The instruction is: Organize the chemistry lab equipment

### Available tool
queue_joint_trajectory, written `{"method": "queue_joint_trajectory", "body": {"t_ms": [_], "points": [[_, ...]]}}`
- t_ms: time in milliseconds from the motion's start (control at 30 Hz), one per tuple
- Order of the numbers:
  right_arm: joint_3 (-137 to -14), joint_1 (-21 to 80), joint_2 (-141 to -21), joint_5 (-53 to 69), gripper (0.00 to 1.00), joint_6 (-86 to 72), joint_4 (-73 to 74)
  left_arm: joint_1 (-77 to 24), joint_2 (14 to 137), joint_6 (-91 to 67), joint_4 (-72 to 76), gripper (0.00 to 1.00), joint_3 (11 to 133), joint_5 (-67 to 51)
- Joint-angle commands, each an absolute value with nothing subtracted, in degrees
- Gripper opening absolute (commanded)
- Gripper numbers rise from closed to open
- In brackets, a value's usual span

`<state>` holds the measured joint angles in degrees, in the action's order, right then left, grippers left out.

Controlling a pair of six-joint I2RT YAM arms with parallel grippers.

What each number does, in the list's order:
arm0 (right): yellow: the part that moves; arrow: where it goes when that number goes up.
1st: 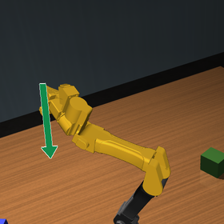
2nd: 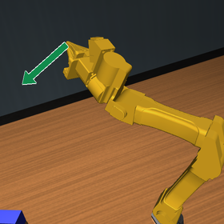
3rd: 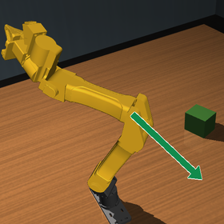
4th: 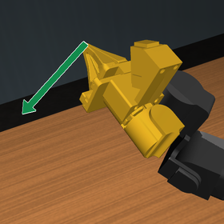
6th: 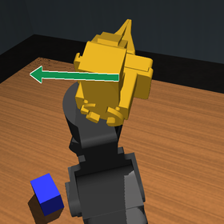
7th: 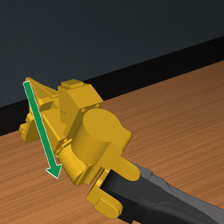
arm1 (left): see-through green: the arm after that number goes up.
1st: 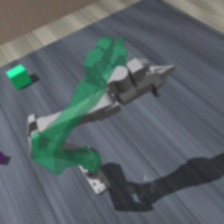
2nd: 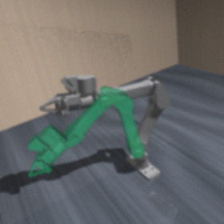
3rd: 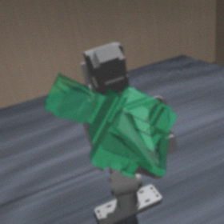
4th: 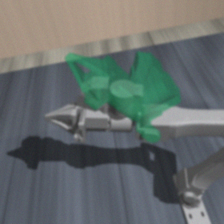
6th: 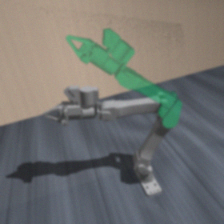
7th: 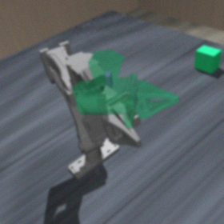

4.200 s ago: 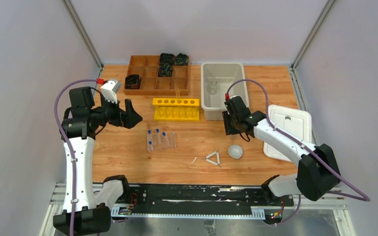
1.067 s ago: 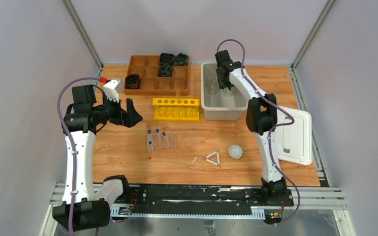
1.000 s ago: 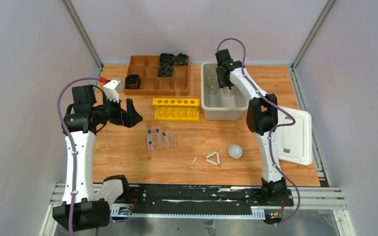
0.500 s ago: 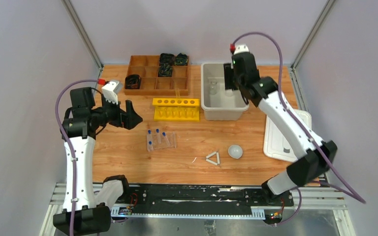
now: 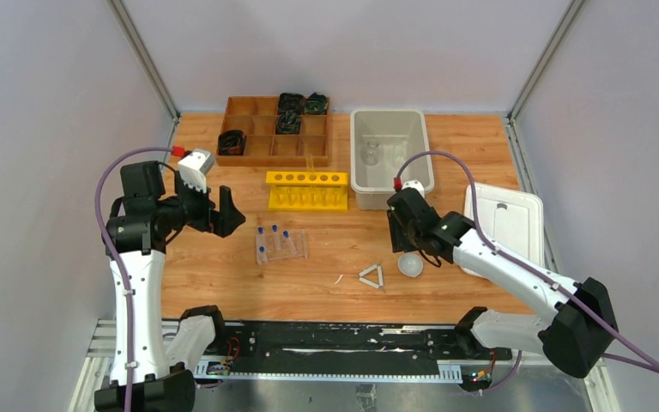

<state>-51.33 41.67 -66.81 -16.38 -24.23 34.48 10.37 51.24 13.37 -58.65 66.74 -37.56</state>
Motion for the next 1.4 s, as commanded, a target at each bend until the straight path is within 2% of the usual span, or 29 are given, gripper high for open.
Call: {"method": "queue_joint_trajectory", "body": {"t_ms": [0, 300, 667, 800, 933, 1100, 1367], "points": [[-46.94, 43.38, -67.67, -14.84, 0.47, -29.79, 33.64, 10.37, 50.36, 16.90, -60.47, 1.00, 65.30, -34.62], [-41.96, 44.65, -71.61, -13.00, 0.45, -30.78, 29.24, 10.37, 50.55, 18.05, -60.86, 1.00, 64.16, -34.70], [-39.97, 44.65, -77.94, -16.23, 0.32, -30.07, 26.78, 10.37, 52.10, 18.45, -59.13, 1.00, 61.95, -36.87], [-39.17, 44.62, -78.61, -17.04, 0.23, -30.33, 26.34, 10.39, 52.41, 20.21, -56.87, 1.00, 60.69, -34.95], [-39.68, 44.60, -76.60, -17.69, 0.00, -30.14, 27.36, 10.35, 53.40, 20.37, -55.11, 1.00, 61.34, -32.29], [-46.05, 44.69, -69.92, -18.53, 0.00, -29.09, 34.72, 10.36, 53.57, 20.18, -54.75, 1.00, 61.49, -31.78], [-67.25, 44.64, -63.86, -19.30, 0.00, -24.16, 43.24, 10.37, 53.28, 18.09, -54.48, 1.00, 62.57, -34.00]]}}
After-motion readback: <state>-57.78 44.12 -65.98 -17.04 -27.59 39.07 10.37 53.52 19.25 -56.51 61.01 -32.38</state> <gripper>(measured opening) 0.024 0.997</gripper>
